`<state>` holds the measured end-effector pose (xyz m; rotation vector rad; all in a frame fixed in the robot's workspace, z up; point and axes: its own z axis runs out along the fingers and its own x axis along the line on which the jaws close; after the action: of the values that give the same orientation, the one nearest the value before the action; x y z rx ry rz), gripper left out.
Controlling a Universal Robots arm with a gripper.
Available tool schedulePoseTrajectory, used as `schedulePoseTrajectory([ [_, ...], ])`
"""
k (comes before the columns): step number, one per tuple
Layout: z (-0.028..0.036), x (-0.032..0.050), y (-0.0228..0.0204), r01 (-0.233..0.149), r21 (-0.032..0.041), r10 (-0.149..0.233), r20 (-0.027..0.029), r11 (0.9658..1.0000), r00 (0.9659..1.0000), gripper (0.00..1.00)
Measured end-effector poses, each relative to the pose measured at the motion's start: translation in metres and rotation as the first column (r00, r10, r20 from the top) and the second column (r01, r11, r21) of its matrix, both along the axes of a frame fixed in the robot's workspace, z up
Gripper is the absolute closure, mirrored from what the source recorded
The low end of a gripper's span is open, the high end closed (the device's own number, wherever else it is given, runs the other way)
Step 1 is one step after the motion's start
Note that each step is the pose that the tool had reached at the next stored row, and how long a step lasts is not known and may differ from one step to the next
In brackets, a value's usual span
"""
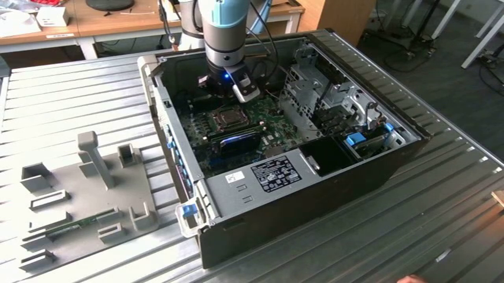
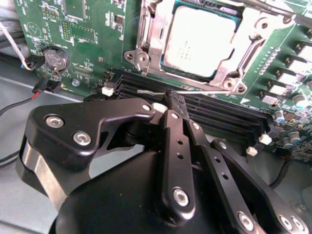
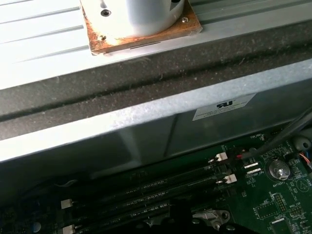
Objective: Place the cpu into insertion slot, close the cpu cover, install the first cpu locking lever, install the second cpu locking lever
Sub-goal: 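Install the first cpu locking lever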
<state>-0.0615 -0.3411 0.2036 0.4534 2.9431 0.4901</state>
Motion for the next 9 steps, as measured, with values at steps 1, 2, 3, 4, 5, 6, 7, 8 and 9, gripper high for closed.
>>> schedulePoseTrajectory([
  [1, 0.0, 0.0, 0.0, 0.0, 0.0001, 0.0, 0.0, 1.0, 1.0, 0.9],
  [2, 0.0, 0.0001, 0.0, 0.0, 0.0, 0.0, -0.0001, 1.0, 1.0, 0.9],
  [3, -0.0001, 0.0005, 0.0, 0.0, 0.0001, 0.0, -0.0001, 1.0, 1.0, 0.9],
  [4, -0.0002, 0.0008, 0.0, 0.0, 0.0003, 0.0, 0.0, 1.0, 1.0, 0.9],
  [5, -0.0002, 0.0008, 0.0, 0.0, 0.0004, 0.0, 0.0001, 1.0, 1.0, 0.9],
  [6, -0.0002, 0.0008, 0.0, 0.0, 0.0004, 0.0, 0.0, 1.0, 1.0, 0.9],
  [7, -0.0002, 0.0008, 0.0, 0.0, 0.0004, 0.0, 0.0, 1.0, 1.0, 0.9],
  [8, -0.0002, 0.0009, 0.0, 0.0, 0.0005, 0.0, 0.0001, 1.0, 1.0, 0.9],
  [9, -0.0007, 0.001, 0.0001, 0.0, 0.0007, 0.0, 0.0002, 1.0, 1.0, 0.9],
])
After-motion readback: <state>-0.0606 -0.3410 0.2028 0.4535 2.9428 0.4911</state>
